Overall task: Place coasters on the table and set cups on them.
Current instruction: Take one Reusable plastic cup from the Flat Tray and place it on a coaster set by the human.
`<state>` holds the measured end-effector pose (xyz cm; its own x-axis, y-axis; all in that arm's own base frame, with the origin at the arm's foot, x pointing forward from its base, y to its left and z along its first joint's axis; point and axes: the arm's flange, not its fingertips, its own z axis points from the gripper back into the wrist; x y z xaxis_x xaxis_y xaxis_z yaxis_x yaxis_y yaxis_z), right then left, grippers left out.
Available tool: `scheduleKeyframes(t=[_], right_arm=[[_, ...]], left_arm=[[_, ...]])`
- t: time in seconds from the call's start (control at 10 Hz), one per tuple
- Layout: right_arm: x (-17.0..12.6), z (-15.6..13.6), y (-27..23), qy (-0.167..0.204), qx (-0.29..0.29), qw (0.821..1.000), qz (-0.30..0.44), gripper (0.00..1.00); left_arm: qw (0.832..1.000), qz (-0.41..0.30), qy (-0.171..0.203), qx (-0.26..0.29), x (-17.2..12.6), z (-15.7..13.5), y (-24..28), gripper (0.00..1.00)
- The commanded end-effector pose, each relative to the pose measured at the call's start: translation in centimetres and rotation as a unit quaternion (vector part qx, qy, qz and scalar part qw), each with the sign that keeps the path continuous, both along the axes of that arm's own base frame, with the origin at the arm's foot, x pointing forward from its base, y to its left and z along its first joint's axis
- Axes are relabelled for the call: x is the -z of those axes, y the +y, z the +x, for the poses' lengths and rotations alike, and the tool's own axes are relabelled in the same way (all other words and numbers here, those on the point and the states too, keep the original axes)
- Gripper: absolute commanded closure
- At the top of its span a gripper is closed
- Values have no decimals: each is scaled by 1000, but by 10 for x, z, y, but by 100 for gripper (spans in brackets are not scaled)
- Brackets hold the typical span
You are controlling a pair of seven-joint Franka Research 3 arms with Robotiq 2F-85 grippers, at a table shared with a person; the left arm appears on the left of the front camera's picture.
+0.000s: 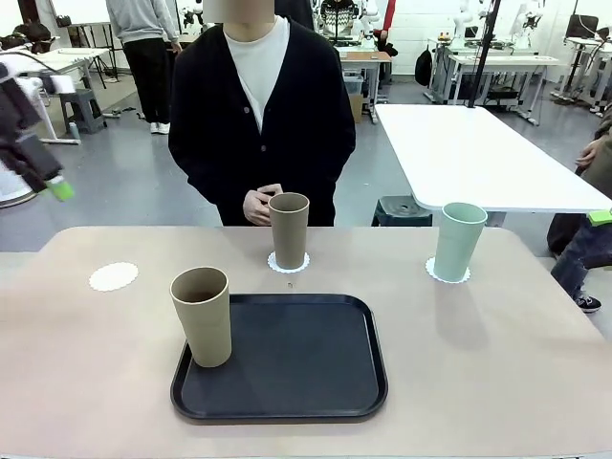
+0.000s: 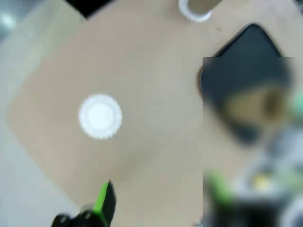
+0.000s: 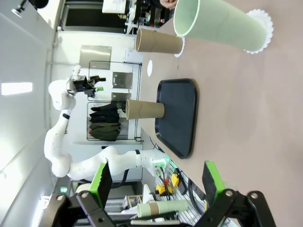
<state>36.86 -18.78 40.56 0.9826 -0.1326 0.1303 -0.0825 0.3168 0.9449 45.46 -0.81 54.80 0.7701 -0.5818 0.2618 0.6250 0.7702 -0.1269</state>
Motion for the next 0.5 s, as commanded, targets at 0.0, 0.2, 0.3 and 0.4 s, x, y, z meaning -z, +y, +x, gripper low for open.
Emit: scheduleKeyframes(t=[0.0, 0.2, 0.3, 0.4], right_arm=[[-1, -1, 0, 1, -4, 1000, -3, 0], [-1, -1, 0, 1, -4, 1000, -3, 0], [-1, -1, 0, 1, -4, 1000, -3, 0], [-1, -1, 0, 1, -4, 1000, -3, 0]], left_arm=[[997, 13, -49, 59, 26, -3, -29, 0], [991, 18, -11, 132, 43, -24, -60, 0], [986, 10, 16, 166, 45, -36, -67, 0], [981, 0, 36, 189, 45, -48, -72, 0]])
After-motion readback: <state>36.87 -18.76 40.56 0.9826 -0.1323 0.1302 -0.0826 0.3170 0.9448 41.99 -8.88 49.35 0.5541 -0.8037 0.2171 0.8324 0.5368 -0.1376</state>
